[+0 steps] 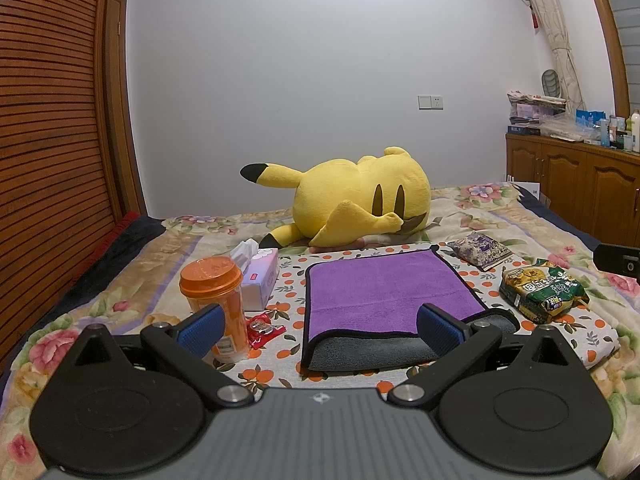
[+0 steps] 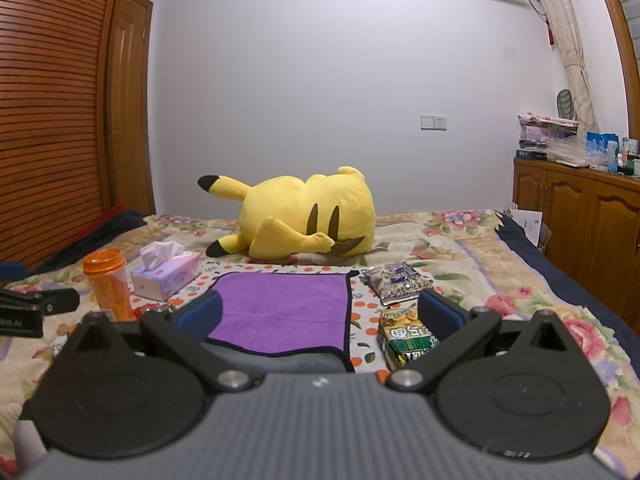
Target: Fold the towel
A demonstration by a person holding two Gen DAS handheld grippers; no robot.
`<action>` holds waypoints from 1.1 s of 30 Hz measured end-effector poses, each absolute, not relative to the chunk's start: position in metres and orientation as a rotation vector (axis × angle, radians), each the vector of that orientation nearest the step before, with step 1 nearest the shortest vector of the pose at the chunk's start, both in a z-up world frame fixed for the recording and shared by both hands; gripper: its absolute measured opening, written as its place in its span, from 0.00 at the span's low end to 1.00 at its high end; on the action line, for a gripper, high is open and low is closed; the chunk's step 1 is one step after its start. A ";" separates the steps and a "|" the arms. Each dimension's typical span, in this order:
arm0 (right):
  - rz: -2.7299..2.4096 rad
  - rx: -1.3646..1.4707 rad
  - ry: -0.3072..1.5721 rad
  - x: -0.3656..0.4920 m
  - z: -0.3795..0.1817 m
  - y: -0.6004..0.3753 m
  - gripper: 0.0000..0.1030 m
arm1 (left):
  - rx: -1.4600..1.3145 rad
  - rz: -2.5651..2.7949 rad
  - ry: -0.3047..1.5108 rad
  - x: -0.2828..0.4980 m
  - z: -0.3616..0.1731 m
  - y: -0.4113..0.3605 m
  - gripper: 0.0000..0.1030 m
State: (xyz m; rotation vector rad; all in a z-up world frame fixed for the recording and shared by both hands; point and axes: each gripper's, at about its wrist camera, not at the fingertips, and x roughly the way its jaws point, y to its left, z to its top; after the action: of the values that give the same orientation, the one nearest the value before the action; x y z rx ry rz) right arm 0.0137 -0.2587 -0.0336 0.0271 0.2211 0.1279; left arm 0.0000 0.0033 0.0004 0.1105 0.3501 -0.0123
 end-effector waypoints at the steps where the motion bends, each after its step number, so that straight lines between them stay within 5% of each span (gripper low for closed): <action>1: 0.128 0.027 0.221 0.014 -0.034 -0.259 1.00 | 0.111 -0.012 0.350 0.000 0.000 0.003 1.00; 24: 0.128 0.025 0.222 0.014 -0.033 -0.257 1.00 | 0.116 -0.013 0.356 0.004 -0.004 0.007 1.00; 33: 0.137 -0.013 0.312 0.035 -0.044 -0.246 1.00 | 0.153 -0.028 0.486 0.025 -0.021 -0.001 1.00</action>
State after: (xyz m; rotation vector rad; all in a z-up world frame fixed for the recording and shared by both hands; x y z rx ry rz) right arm 0.0347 -0.2455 -0.0438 -0.0134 0.3124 0.1367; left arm 0.0248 -0.0006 -0.0206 0.1528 0.4862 -0.0282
